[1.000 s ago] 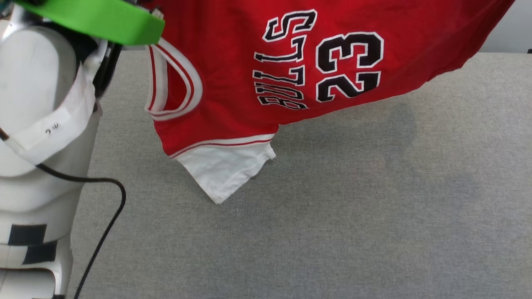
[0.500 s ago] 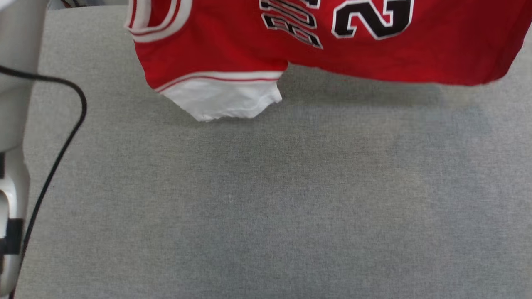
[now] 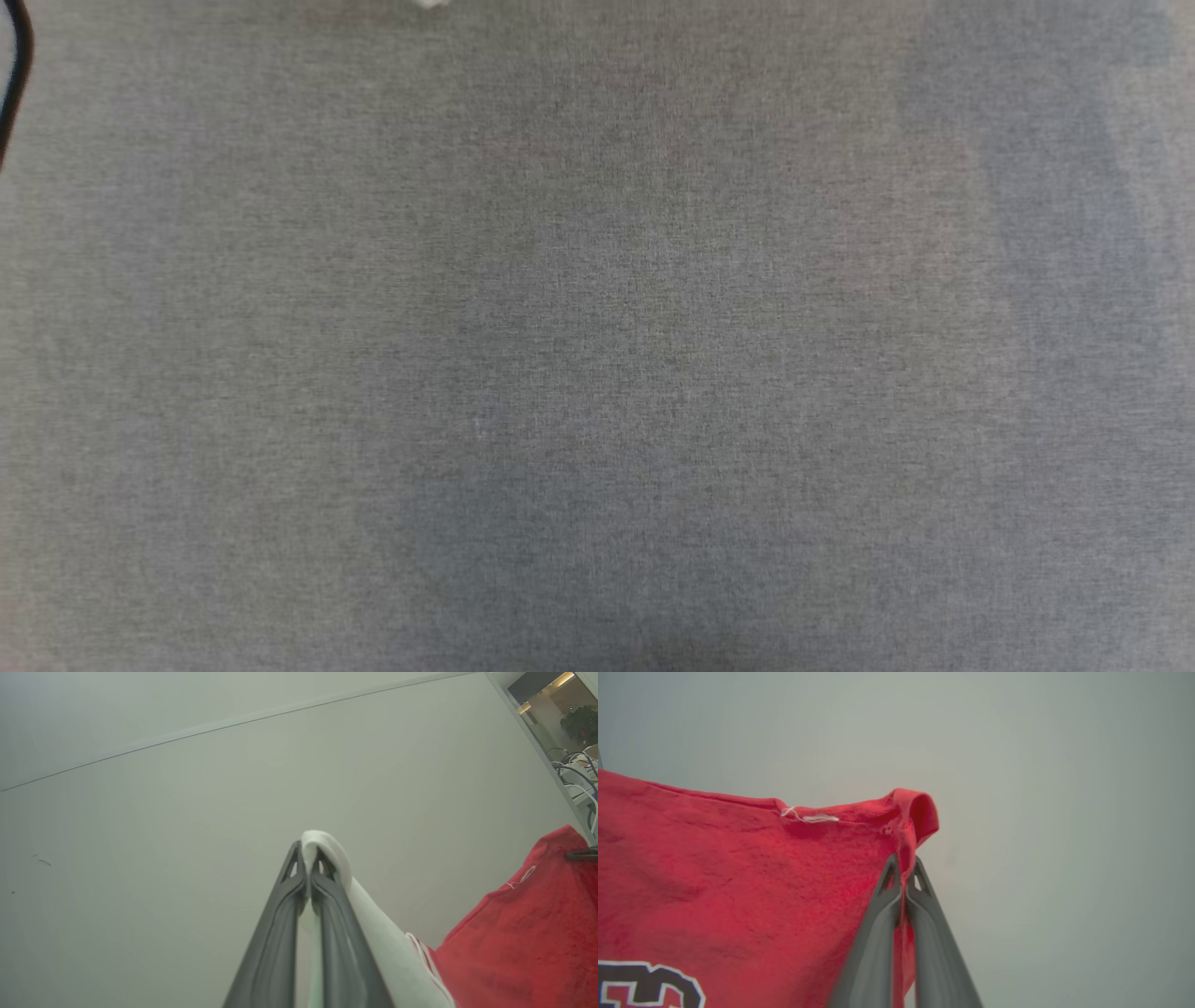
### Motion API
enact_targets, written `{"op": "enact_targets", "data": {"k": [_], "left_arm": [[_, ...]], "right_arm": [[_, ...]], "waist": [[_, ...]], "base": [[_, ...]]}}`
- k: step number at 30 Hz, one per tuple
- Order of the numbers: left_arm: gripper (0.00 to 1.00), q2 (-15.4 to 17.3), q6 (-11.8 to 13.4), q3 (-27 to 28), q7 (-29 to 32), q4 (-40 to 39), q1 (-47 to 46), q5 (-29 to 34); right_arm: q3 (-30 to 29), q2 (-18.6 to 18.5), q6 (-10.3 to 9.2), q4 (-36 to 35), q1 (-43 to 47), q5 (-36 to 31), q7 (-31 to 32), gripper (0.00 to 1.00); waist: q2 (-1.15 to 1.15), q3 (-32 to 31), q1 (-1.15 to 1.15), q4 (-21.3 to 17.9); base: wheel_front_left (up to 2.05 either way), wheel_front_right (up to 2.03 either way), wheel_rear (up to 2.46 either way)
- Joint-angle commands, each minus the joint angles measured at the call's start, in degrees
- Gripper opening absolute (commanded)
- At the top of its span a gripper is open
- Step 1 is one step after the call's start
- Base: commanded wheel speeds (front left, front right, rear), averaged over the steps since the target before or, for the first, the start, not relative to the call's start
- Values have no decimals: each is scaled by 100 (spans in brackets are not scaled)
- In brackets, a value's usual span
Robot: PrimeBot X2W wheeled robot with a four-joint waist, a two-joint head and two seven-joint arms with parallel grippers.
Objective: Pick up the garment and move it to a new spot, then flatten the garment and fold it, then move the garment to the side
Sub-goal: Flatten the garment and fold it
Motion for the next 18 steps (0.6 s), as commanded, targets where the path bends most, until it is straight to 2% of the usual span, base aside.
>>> {"op": "enact_targets", "data": {"k": [1, 8, 18], "left_arm": [[0, -10, 30, 17, 59, 34, -162, -4], [0, 103, -7, -71, 120, 353, -104, -120], [0, 143, -36, -91, -320, 1198, 859, -507]], "right_arm": [[60, 52, -5, 178, -164, -41, -104, 0], [524, 222, -5, 864, -287, 115, -403, 0], [1167, 613, -5, 1639, 441, 694, -1018, 0]], "waist": [[0, 242, -1, -63], [0, 518, -1, -54], [0, 538, -1, -17]], "base": [[0, 0, 0], [0, 0, 0], [0, 0, 0]]}}
